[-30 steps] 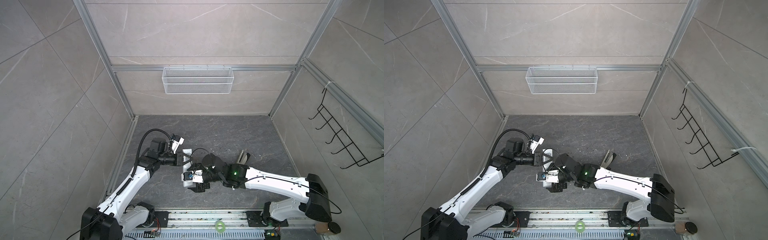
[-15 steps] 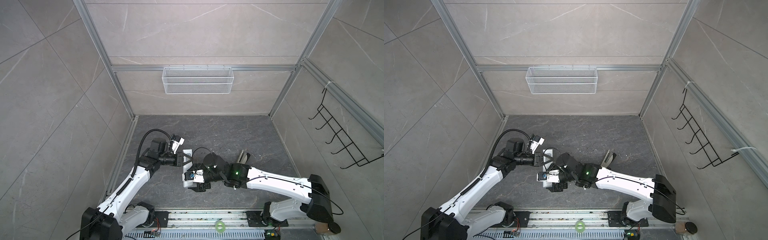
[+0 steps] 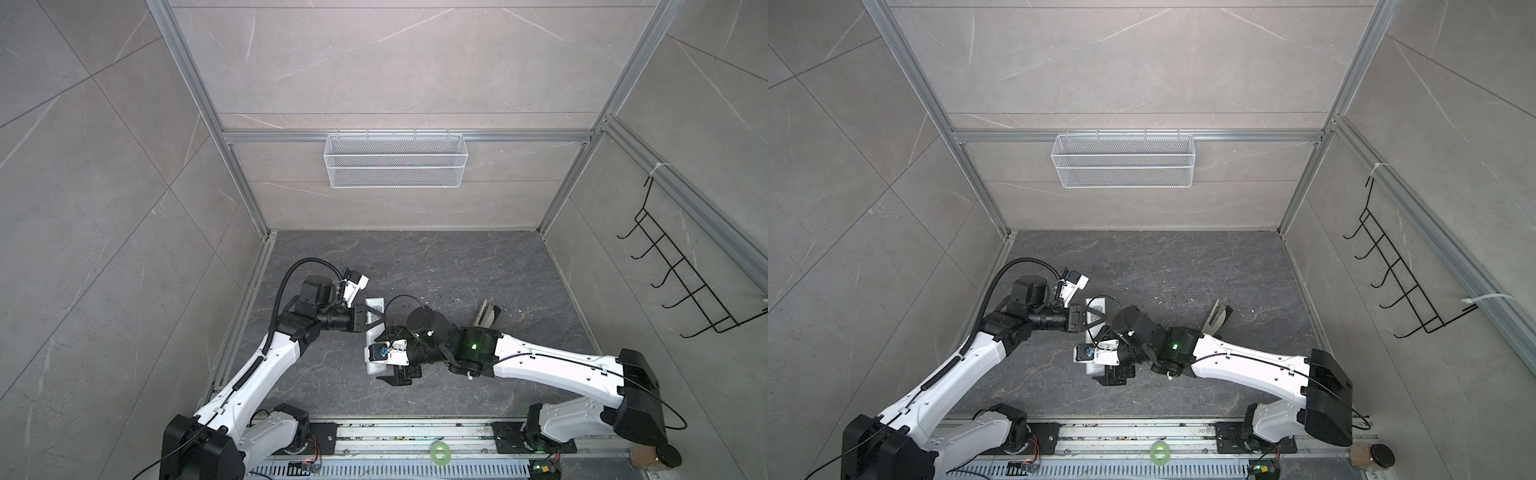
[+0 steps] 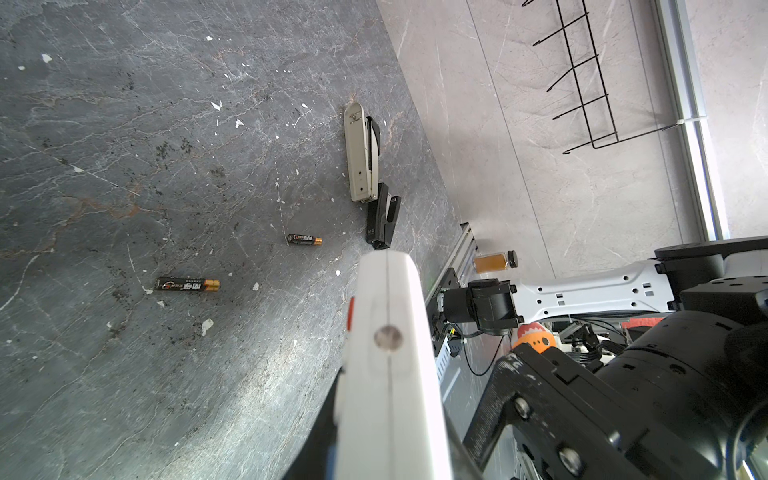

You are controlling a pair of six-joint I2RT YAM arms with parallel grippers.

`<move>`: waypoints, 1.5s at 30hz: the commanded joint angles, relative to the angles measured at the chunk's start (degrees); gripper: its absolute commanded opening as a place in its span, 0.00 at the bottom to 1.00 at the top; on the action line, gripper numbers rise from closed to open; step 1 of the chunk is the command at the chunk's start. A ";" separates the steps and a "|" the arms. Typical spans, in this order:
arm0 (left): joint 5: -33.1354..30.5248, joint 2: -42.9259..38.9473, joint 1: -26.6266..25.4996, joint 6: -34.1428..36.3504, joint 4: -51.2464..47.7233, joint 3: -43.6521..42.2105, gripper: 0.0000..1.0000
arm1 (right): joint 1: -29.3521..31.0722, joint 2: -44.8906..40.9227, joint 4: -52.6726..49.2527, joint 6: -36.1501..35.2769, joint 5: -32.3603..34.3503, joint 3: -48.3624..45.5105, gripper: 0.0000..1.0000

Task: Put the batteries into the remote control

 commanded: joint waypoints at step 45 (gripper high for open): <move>-24.21 -8.05 -3.04 -6.25 7.32 -5.74 0.00 | -3.60 11.73 6.81 56.51 5.43 4.41 0.74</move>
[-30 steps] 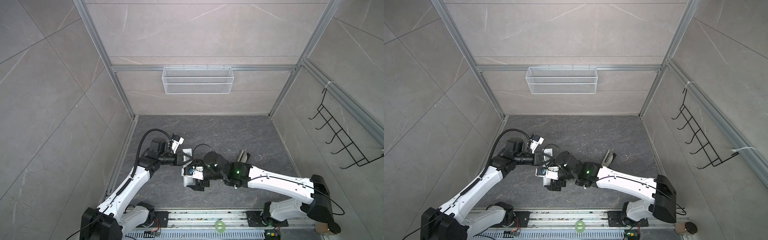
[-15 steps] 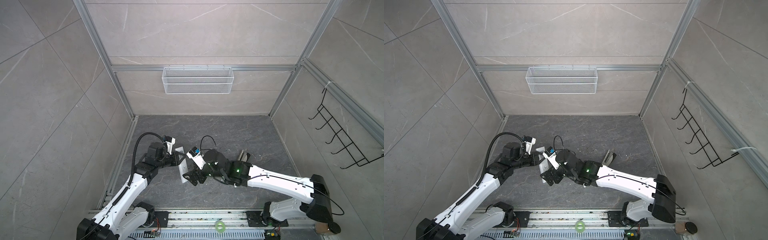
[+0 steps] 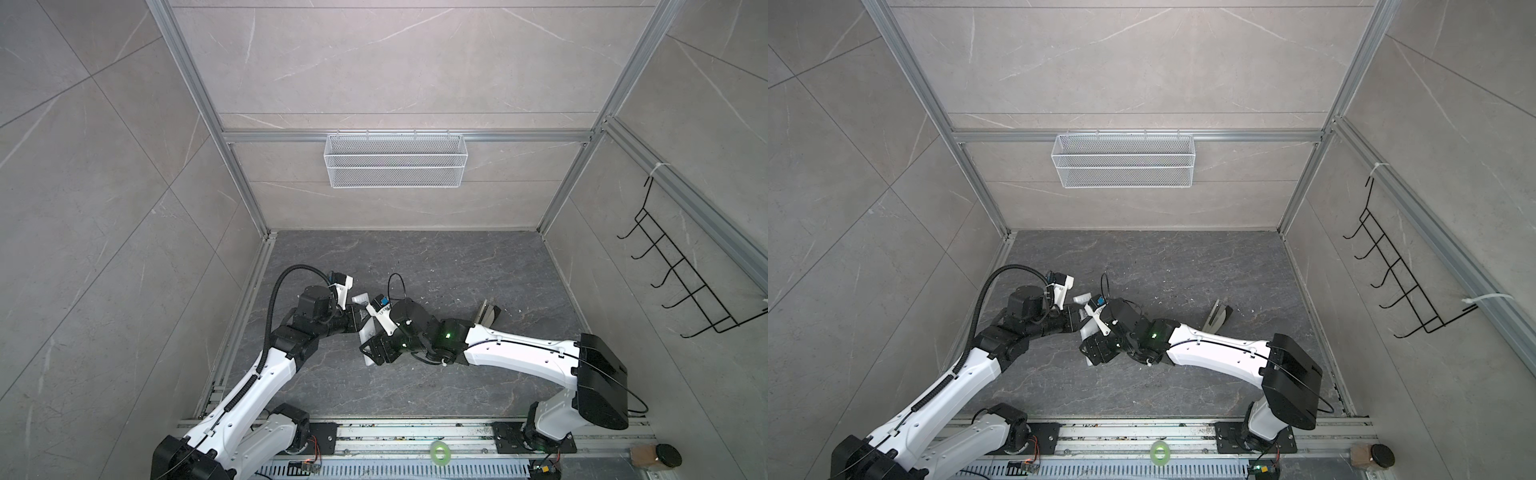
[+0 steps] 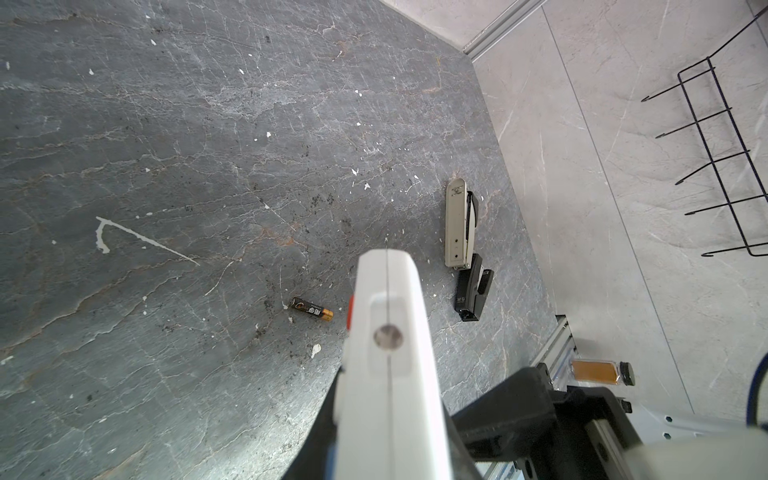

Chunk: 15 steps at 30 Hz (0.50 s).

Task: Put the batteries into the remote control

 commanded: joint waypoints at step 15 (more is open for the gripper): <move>-0.01 -1.77 -0.73 0.33 1.95 0.31 0.00 | -1.32 1.24 2.75 1.41 -1.45 -0.65 0.47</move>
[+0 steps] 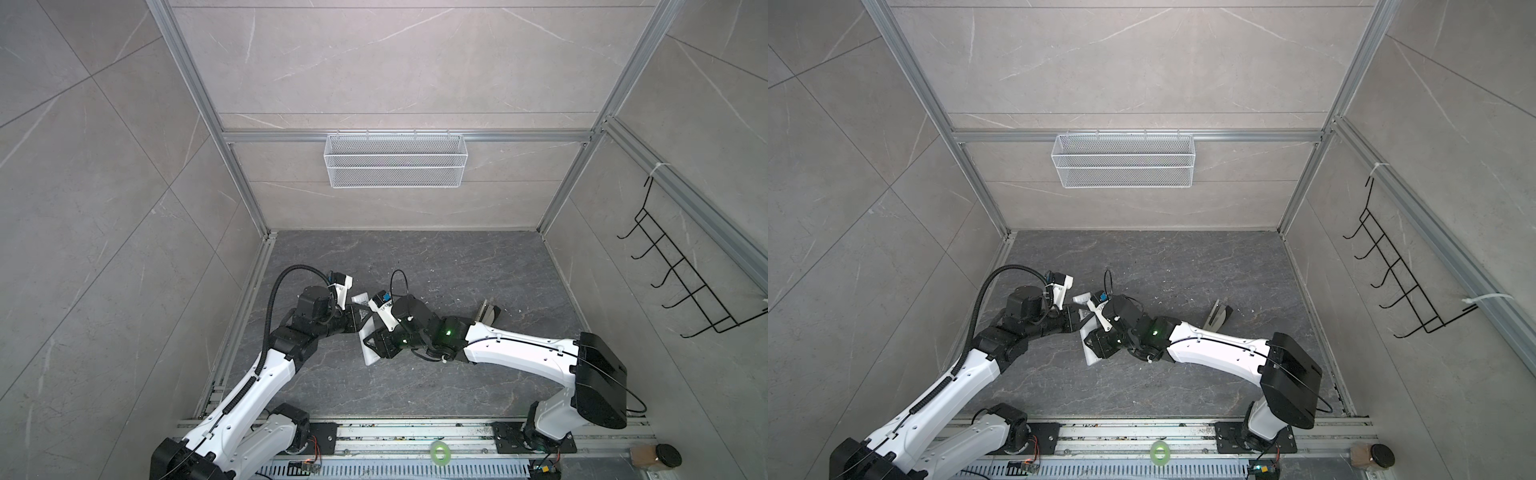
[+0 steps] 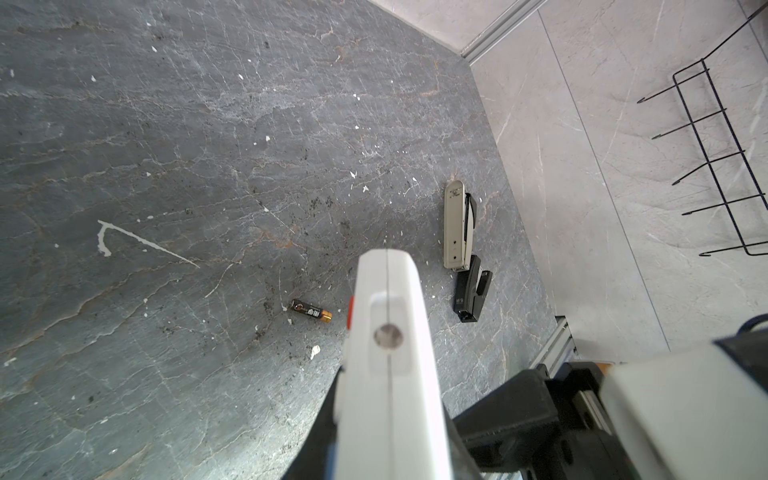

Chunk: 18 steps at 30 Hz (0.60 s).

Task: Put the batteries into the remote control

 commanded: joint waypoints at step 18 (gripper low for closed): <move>-0.52 -1.19 -0.41 0.97 1.23 0.48 0.00 | -0.02 1.41 1.53 0.25 -2.03 -0.32 0.35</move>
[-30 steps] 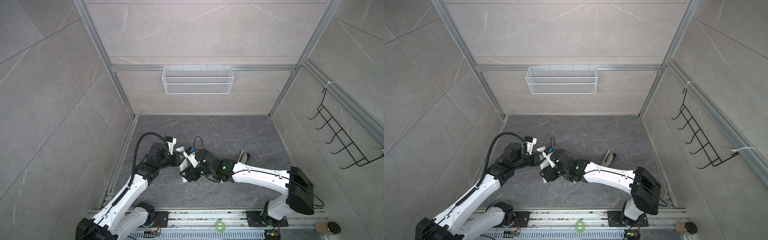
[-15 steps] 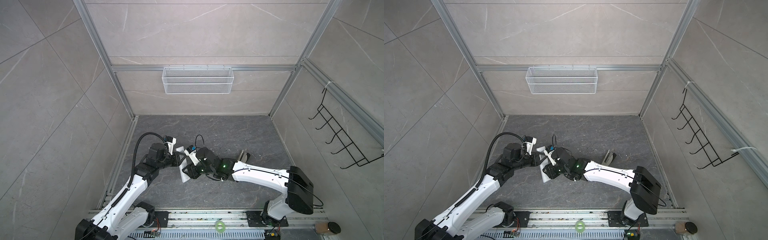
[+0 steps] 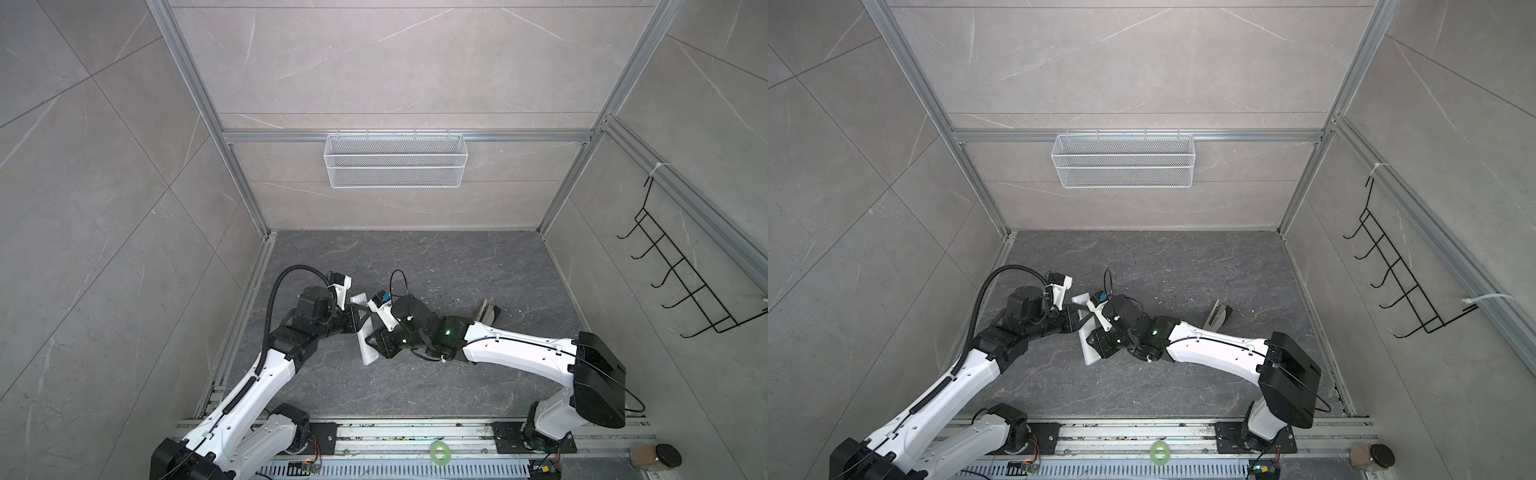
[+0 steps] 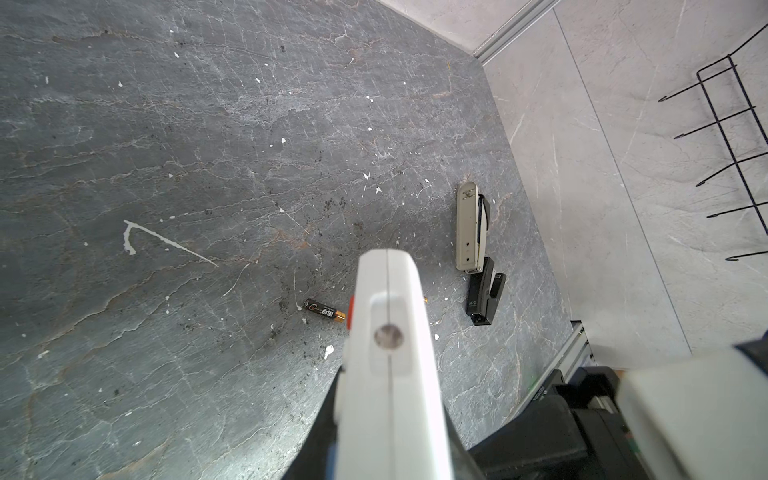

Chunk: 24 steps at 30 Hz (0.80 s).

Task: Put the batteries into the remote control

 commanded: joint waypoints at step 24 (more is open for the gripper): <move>0.44 -1.44 -0.39 1.49 0.77 1.02 0.00 | 0.08 -0.18 1.83 0.11 -2.08 -1.28 0.30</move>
